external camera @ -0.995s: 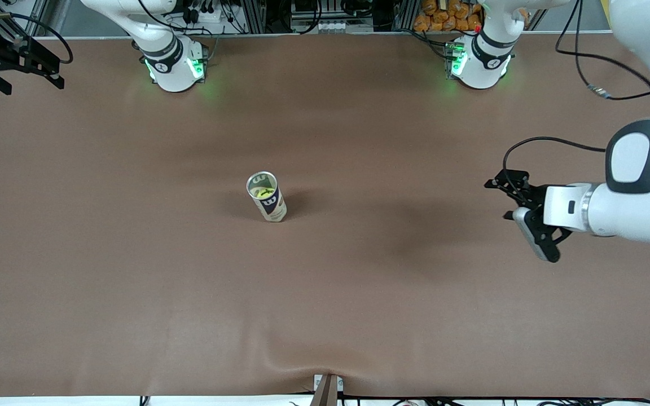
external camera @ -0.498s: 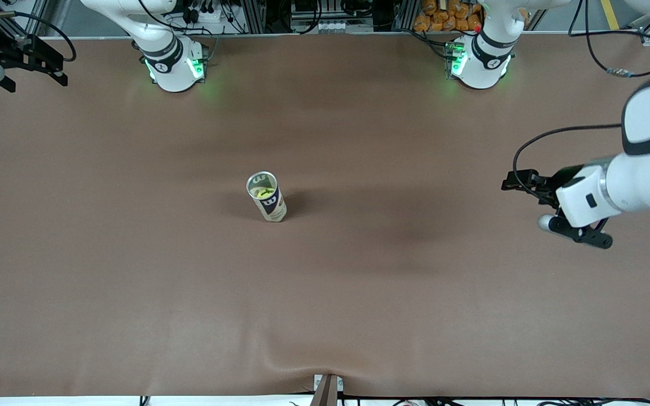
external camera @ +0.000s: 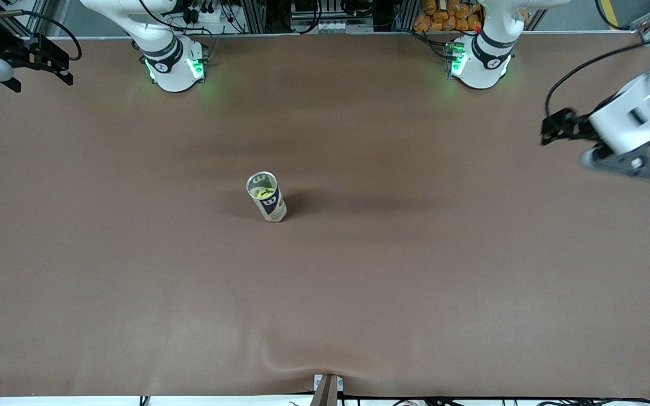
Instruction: Insert tennis ball vertically with right arm
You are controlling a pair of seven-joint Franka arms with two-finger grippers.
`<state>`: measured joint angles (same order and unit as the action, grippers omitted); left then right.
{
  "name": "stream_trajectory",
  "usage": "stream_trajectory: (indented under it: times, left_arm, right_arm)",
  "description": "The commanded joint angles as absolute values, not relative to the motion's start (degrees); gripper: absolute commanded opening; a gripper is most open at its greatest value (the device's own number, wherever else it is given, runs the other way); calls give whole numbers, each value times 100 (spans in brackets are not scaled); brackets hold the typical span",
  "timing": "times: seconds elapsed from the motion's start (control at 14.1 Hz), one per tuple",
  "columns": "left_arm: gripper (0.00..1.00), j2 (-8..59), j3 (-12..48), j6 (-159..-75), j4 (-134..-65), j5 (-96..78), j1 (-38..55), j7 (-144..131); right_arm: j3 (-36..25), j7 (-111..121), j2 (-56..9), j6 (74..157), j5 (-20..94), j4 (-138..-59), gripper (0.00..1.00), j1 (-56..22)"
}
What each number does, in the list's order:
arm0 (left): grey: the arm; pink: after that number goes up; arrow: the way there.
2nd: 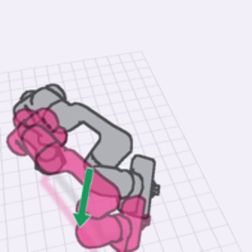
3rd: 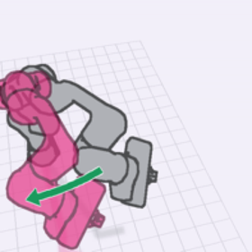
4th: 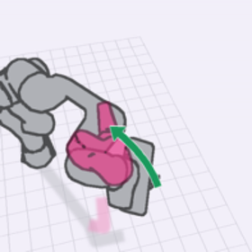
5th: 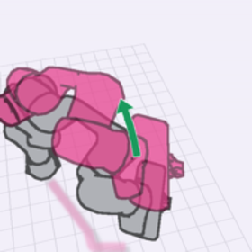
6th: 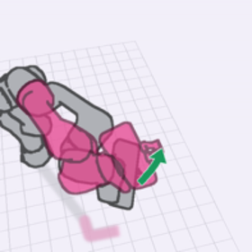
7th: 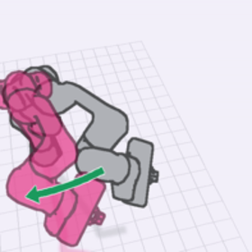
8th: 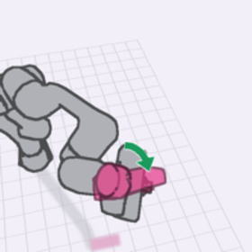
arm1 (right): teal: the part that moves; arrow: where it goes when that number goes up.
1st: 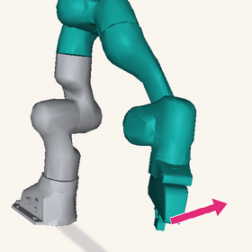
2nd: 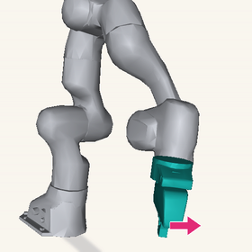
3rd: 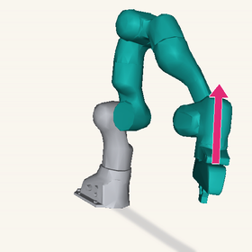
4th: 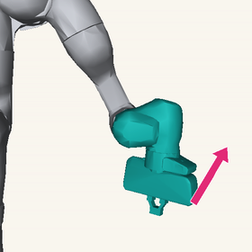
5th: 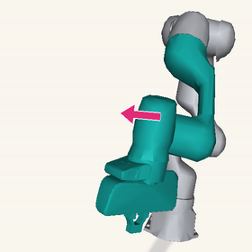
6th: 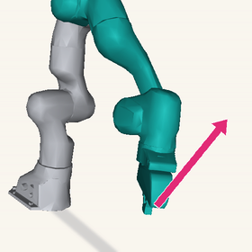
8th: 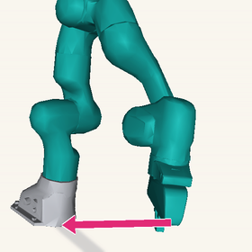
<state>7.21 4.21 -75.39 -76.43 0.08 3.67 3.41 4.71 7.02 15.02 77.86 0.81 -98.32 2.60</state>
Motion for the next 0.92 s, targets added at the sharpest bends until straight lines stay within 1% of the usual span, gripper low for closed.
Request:
stream_trajectory:
  times: [0.0, 0.07, 0.14, 0.21, 0.28, 0.36, 0.57, 0.71, 0.78, 0.85]
  left_arm:
    - [100, 449, -51, -7497, -7734, 9, 343, 343]
    - [100, 292, -183, -7480, -7769, -17, 308, 351]
    - [100, 229, -245, -7253, -7787, -18, 299, 352]
    - [100, 72, -229, -6946, -7796, -87, 299, 352]
    - [100, -138, -211, -6935, -7918, -271, 299, 204]
    - [100, -262, -185, -7056, -8006, -264, 308, 176]
    - [100, -316, -228, -7250, -8103, -273, 273, 167]
    - [100, -579, -255, -7601, -8514, -272, 220, 167]
    - [100, -702, -255, -7629, -8717, -290, 176, 167]
    - [100, -677, -255, -7672, -8754, -281, 176, 176]
  right_arm:
    - [439, 738, 1608, 7769, 132, -9888, 100, 237]
    - [439, 738, 1608, 7770, 132, -9888, 100, 246]
    - [439, 738, 1608, 7787, 132, -9888, 100, 246]
    - [431, 738, 1608, 7805, 132, -9888, 100, 246]
    - [439, 738, 1608, 7813, 132, -9896, 100, 246]
    - [439, 730, 1608, 7822, 132, -9896, 100, 246]
    - [439, 729, 1608, 7822, 132, -9896, 100, 237]
    - [439, 738, 1608, 7822, 132, -9888, 100, 229]
    - [448, 730, 1608, 7822, 132, -9888, 100, 229]
    - [457, 729, 1608, 7831, 132, -9896, 100, 220]
